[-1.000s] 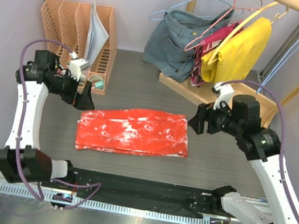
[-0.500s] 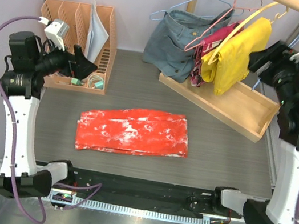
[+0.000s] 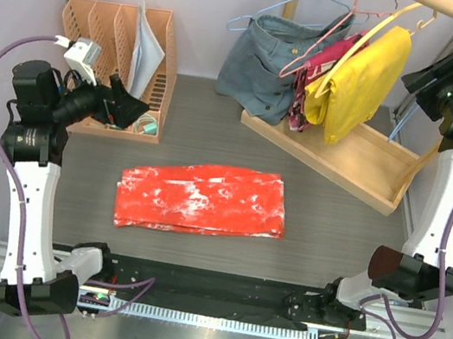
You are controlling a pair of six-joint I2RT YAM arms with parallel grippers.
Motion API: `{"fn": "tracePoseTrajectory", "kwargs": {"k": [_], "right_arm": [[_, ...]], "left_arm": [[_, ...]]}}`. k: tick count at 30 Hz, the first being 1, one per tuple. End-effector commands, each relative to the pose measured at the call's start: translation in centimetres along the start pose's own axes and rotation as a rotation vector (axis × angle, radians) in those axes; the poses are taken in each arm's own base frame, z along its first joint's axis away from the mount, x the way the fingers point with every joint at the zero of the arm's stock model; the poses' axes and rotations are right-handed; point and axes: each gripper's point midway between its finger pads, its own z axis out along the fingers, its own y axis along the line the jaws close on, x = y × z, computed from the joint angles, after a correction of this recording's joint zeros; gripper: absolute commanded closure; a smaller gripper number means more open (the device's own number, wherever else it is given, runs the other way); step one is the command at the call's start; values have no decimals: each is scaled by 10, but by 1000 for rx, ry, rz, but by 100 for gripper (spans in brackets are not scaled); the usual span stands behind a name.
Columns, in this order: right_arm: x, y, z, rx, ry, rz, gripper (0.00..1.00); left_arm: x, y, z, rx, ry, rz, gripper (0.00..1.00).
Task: Place the trousers on the hanger
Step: Grab a hanger with the right arm, then pass the hanger from the right arm to the left
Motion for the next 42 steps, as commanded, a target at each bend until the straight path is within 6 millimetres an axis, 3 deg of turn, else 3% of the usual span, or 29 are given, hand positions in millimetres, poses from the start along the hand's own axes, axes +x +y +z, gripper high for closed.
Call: {"fn": "tracePoseTrajectory", "kwargs": {"k": [1, 2, 3, 7, 14, 18, 21, 22, 24, 25, 26, 28, 30, 32, 34, 36, 37, 38, 39, 40, 42], "right_arm": [[-16, 30, -3, -147, -59, -2, 42], [-16, 31, 0, -156, -59, -6, 47], [-16, 31, -1, -162, -60, -9, 63], [-23, 36, -11, -183, -89, -34, 97], [-64, 63, -64, -256, -274, -122, 99], [-60, 73, -88, -298, -283, -137, 99], [-27, 73, -99, -347, -206, -143, 99], [-2, 69, -100, -379, -140, -119, 99], [26, 65, -101, -409, -60, -101, 99], [52, 52, -92, -397, 12, -70, 99], [66, 54, -106, -430, 36, -80, 99], [100, 39, -103, -418, 108, -68, 99], [122, 35, -113, -429, 153, -82, 99], [153, 22, -109, -414, 230, -70, 99], [185, 22, -107, -423, 295, -88, 99], [204, 22, -97, -377, 305, -132, 99], [231, 42, -100, -442, 359, -175, 99], [241, 47, -98, -441, 370, -188, 99], [249, 49, -92, -410, 371, -187, 99], [274, 64, -95, -450, 425, -220, 99], [296, 79, -97, -471, 462, -264, 99]], "left_arm": [[-10, -3, -2, 2, -48, 46, 0], [-10, -2, -3, -2, -48, 46, 1], [-9, -2, -2, 0, -47, 45, 2], [-11, -2, -1, 4, -53, 41, 3], [-16, -5, 0, 20, -66, 37, 4], [-20, -9, -3, 23, -79, 35, 4], [-17, -20, -6, 62, -75, -1, 4], [-15, -23, -7, 78, -72, -18, 4], [-3, -31, -8, 122, -51, -64, 5], [-3, -39, -12, 138, -63, -89, 5], [1, -43, -14, 155, -63, -98, 6], [13, -51, -20, 181, -61, -108, 6], [25, -52, -21, 184, -50, -126, 7], [36, -57, -25, 196, -39, -168, 7], [44, -59, -25, 204, -26, -219, 7], [60, -56, -23, 192, -5, -317, 7], [66, -55, -21, 188, 4, -349, 8], [80, -51, -19, 167, 17, -403, 9], [82, -50, -18, 160, 4, -408, 10], [86, -50, -17, 153, 0, -412, 10], [90, -45, -18, 107, -44, -415, 10]]}}
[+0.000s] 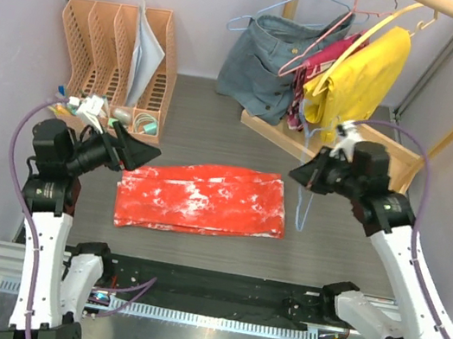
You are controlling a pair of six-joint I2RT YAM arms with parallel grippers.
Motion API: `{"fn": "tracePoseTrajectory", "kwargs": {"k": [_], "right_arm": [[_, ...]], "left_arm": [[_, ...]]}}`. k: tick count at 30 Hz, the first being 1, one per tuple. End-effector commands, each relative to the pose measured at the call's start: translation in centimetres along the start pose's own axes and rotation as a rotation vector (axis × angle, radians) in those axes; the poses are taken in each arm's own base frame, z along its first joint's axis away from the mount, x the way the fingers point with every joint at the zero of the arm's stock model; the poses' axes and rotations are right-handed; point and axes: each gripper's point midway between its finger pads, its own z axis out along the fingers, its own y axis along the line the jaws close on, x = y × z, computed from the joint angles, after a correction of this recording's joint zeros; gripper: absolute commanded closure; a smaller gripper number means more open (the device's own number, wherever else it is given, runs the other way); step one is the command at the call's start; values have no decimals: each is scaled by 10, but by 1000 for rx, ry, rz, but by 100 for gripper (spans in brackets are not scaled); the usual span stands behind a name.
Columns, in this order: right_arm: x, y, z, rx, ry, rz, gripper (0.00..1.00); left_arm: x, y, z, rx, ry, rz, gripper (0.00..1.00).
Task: Place the trousers on the hanger
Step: Pass the hanger from the right arm to the left
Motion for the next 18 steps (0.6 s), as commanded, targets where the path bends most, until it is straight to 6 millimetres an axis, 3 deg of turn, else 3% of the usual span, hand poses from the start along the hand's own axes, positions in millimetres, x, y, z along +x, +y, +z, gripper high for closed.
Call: {"fn": "tracePoseTrajectory", "kwargs": {"k": [1, 2, 8, 9, 11, 13, 15, 17, 18], "right_arm": [[-1, 20, 34, 58, -63, -114, 99], [16, 42, 40, 11, -26, -166, 99], [57, 57, 69, 41, -13, -297, 99], [69, 69, 71, 13, 1, -339, 99], [75, 81, 84, -16, -11, -402, 99], [79, 107, 90, -85, -34, -440, 99], [85, 122, 98, -105, -29, -458, 99], [87, 128, 103, -105, -39, -472, 99], [97, 132, 107, -106, -25, -497, 99]], "left_arm": [[0, -1, -1, -25, -94, -38, 10], [4, 2, 0, -34, -97, -53, 10], [21, 9, 8, -52, -83, -137, 12], [23, 10, 10, -51, -80, -149, 12], [30, 13, 17, -54, -62, -187, 12], [29, 15, 24, -50, -57, -192, 12], [29, 4, 31, 2, -45, -171, 12], [26, 0, 36, 24, -46, -165, 12], [29, -2, 39, 30, -34, -166, 12]]}}
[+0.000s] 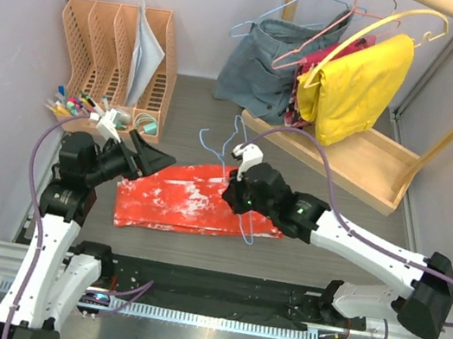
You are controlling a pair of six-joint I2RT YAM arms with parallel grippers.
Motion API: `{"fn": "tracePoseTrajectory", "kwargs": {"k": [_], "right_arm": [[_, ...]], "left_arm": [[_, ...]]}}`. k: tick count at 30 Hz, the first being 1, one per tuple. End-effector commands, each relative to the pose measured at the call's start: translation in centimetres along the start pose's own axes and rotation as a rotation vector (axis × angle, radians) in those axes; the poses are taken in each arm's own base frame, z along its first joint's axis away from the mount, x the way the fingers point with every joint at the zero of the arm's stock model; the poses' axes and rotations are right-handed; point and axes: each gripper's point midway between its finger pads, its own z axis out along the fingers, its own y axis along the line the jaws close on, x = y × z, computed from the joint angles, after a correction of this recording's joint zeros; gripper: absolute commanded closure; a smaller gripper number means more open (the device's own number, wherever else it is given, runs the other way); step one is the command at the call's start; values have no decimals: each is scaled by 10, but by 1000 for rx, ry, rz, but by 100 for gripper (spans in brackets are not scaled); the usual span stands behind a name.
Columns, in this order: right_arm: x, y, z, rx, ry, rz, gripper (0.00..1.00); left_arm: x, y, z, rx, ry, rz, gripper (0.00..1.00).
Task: Place the trousers on the hanger
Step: Pass the hanger from the right arm to the left
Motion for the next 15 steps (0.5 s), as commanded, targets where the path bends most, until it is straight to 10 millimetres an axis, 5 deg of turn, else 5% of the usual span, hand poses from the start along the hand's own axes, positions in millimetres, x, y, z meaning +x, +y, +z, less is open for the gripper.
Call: {"fn": "tracePoseTrajectory", "kwargs": {"k": [1, 6, 12, 15], "right_arm": [[-44, 23, 10, 1, -172, -56, 99], [-38, 25, 32, 37, -159, -78, 99], [-41, 33, 36, 53, -173, -93, 99], [-37, 34, 39, 54, -160, -90, 99]], "left_arm": [[-18, -18, 12, 60, -69, 45, 12], [-8, -21, 30, 47, -63, 68, 16], [-13, -4, 56, -55, -101, 33, 31], [-11, -13, 68, -24, -101, 35, 35]]}}
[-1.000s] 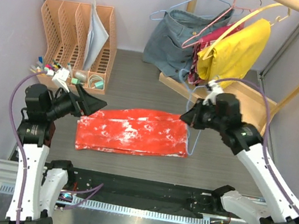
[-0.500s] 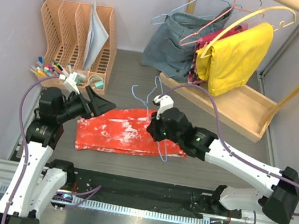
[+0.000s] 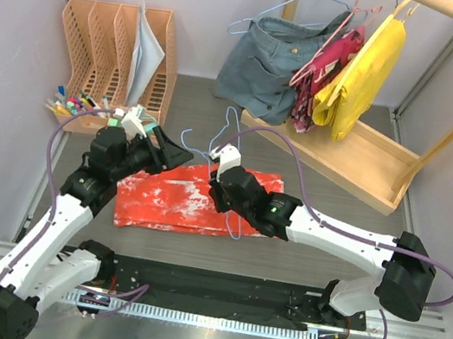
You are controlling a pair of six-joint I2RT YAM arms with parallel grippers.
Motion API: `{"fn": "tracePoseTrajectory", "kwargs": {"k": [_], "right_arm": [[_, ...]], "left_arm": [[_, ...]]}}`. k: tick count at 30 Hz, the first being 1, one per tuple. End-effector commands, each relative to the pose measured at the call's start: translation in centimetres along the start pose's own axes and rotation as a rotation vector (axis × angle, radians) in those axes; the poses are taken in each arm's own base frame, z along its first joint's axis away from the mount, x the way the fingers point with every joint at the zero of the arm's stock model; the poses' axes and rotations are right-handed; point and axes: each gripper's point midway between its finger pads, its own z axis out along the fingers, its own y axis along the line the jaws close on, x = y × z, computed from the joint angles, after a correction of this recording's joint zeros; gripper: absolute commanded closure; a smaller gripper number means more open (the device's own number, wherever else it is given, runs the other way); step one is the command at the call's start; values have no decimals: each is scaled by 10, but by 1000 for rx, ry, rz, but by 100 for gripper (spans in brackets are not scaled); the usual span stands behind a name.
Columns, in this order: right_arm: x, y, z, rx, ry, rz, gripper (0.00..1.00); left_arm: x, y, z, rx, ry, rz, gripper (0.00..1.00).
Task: Place the trousers on the hanger
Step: Pass the hanger from the right arm to the left, then place trousers on hanger
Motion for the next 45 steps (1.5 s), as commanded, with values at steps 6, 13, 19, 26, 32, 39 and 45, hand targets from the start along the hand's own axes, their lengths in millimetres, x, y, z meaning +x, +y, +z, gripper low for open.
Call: {"fn": "tracePoseTrajectory", "kwargs": {"k": [6, 13, 19, 26, 32, 39, 45], "right_arm": [[-42, 13, -2, -10, -124, 54, 99], [-37, 19, -1, -33, -111, 64, 99], [-34, 21, -1, -42, -102, 78, 99], [-31, 21, -1, -47, -101, 82, 99], [-41, 21, -10, -84, -128, 101, 61], [-33, -40, -21, -68, -62, 297, 27], [9, -100, -35, 52, 19, 455, 27]], "left_arm": [[-22, -14, 28, 7, -124, 5, 49], [-32, -17, 44, 5, -166, -16, 60], [-36, -22, 48, 16, -184, -20, 69], [-34, -18, 49, -2, -172, -24, 99], [-14, -4, 47, -44, -101, -47, 100], [16, 28, 37, -116, -55, -59, 100], [28, 61, 42, -206, -64, -53, 100]]}}
